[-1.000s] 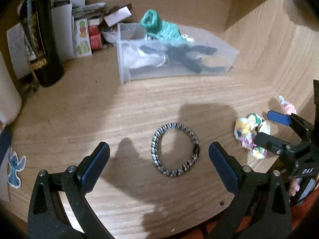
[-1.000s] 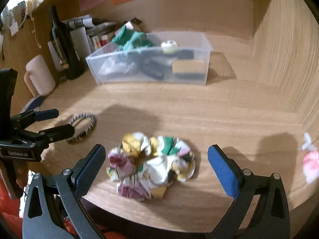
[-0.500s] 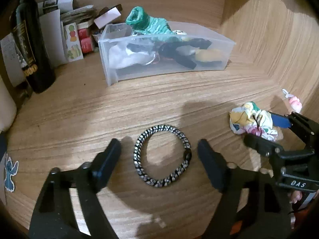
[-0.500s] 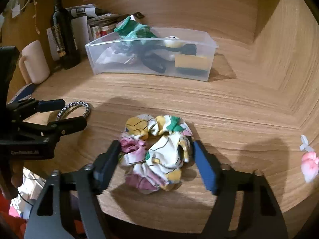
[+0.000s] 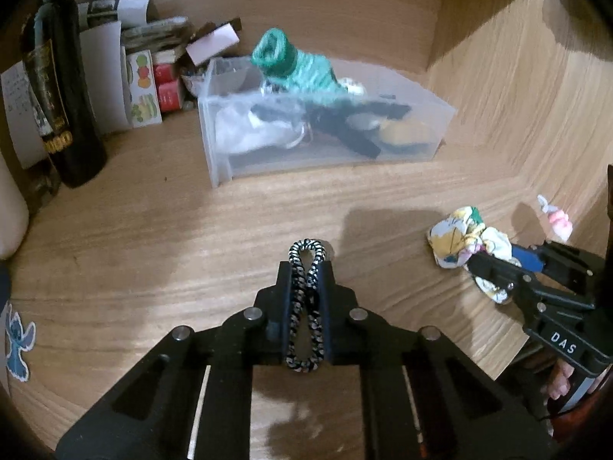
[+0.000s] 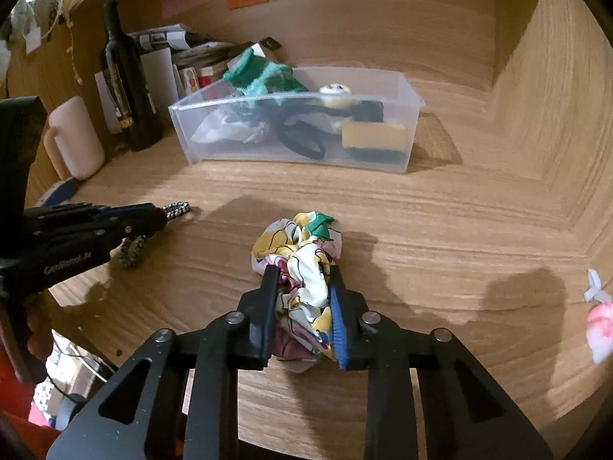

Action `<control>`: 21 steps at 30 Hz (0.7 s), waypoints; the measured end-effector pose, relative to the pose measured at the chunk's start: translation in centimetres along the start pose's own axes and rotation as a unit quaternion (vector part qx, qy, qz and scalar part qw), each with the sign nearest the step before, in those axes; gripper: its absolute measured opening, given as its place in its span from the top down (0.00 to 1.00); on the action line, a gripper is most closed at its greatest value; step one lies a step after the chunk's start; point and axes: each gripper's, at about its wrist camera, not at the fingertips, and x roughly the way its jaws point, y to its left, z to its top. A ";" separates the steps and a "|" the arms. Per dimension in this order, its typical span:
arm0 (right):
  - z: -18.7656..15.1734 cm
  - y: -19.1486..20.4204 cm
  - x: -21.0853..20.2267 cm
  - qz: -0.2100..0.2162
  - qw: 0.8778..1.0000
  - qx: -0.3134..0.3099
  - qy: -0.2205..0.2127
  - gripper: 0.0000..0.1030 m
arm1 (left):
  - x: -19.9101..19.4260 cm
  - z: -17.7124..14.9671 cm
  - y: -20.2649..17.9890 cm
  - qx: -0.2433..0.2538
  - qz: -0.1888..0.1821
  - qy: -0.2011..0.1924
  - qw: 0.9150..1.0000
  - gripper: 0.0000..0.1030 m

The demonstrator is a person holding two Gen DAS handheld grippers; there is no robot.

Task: Organize soft objects
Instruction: 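Grasp the braided bracelet with the left gripper while the right grasps the floral scrunchie, then carry both items into the clear box and release them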

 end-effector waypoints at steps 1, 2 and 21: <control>0.2 0.0 -0.1 0.001 1.000 -0.001 -0.003 0.79 | -0.2 0.3 0.0 0.001 0.001 -0.006 1.000 0.89; 0.5 0.1 -0.2 0.000 1.000 -0.002 -0.007 0.79 | -0.5 0.6 -0.1 0.002 0.003 -0.012 1.000 0.89; 9.6 -1.4 -2.8 0.010 0.991 -0.003 -0.131 0.79 | -3.7 8.3 -0.1 0.007 0.003 -0.121 0.993 0.89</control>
